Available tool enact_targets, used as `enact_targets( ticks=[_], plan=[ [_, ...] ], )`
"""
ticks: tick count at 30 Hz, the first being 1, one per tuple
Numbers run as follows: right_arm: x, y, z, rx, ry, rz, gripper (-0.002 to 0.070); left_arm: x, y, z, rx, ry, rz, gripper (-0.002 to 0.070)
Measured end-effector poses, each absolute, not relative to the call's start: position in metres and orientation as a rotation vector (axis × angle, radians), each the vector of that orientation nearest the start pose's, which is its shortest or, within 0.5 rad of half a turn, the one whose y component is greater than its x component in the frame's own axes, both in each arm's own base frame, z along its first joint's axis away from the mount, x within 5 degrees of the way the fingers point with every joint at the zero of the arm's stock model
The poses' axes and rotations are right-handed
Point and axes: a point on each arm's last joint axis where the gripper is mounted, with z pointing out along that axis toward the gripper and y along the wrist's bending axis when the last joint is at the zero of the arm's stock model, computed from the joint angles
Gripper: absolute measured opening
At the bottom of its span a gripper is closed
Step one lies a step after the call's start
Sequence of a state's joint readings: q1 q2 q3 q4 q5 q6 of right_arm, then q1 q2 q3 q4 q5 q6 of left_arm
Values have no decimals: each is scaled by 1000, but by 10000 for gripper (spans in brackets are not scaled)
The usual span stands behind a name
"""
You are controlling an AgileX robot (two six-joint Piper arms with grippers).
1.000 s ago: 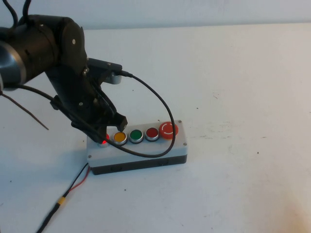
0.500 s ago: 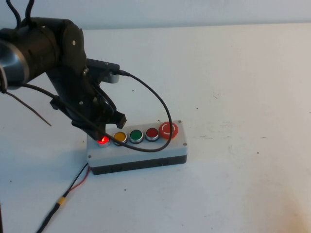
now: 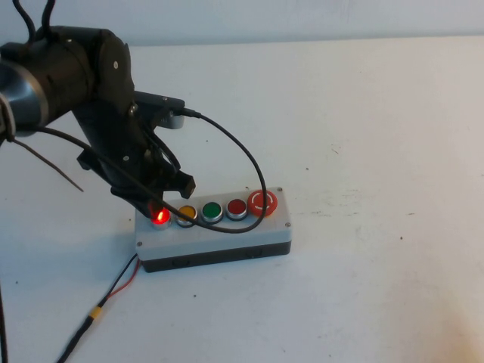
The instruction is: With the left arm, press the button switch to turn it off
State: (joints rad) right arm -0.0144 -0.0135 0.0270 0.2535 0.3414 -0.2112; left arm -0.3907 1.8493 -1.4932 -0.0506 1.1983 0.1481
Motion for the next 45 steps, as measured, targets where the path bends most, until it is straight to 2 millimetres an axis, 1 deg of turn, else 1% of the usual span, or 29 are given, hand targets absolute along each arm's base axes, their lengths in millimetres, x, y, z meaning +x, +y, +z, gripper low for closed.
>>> enact_targets(
  ticks=[5, 7, 9, 11, 13, 15, 17, 19, 22, 24, 27, 33, 36, 38, 45],
  plan=[
    [53, 7, 175, -20, 1828, 87, -16, 344, -145, 246, 796, 2948, -92, -2],
    [53, 7, 175, -20, 1828, 87, -16, 343, -144, 250, 802, 2927, -94, -2],
    [53, 7, 175, -20, 1828, 87, -16, 338, -143, 258, 796, 2884, -100, -2],
    [53, 7, 175, -20, 1828, 87, -16, 328, -140, 274, 781, 2813, -110, -2],
    [53, 7, 175, -20, 1828, 87, -16, 313, -134, 294, 760, 2722, -119, -2],
    [53, 7, 175, -20, 1828, 87, -16, 291, -125, 318, 719, 2606, -136, -2],
    [53, 7, 175, -20, 1828, 87, -16, 267, -115, 331, 689, 2504, -148, -2],
    [53, 7, 175, -20, 1828, 87, -16, 243, -105, 339, 659, 2413, -159, -2],
    [53, 7, 175, -20, 1828, 87, -16, 206, -89, 341, 576, 2285, -189, -2],
    [53, 7, 175, -20, 1828, 87, -16, 184, -79, 335, 518, 2206, -208, -2],
    [53, 7, 175, -20, 1828, 87, -16, 155, -66, 324, 483, 2095, -211, -2],
    [53, 7, 175, -20, 1828, 87, -16, 112, -45, 293, 480, 1958, -177, -2],
    [53, 7, 175, -20, 1828, 87, -16, 99, -38, 282, 499, 1914, -138, -2],
    [53, 7, 175, -20, 1828, 87, -16, 93, -36, 275, 496, 1873, -134, -2],
    [53, 7, 175, -20, 1828, 87, -16, 79, -32, 250, 461, 1596, -163, -2]
  ],
)
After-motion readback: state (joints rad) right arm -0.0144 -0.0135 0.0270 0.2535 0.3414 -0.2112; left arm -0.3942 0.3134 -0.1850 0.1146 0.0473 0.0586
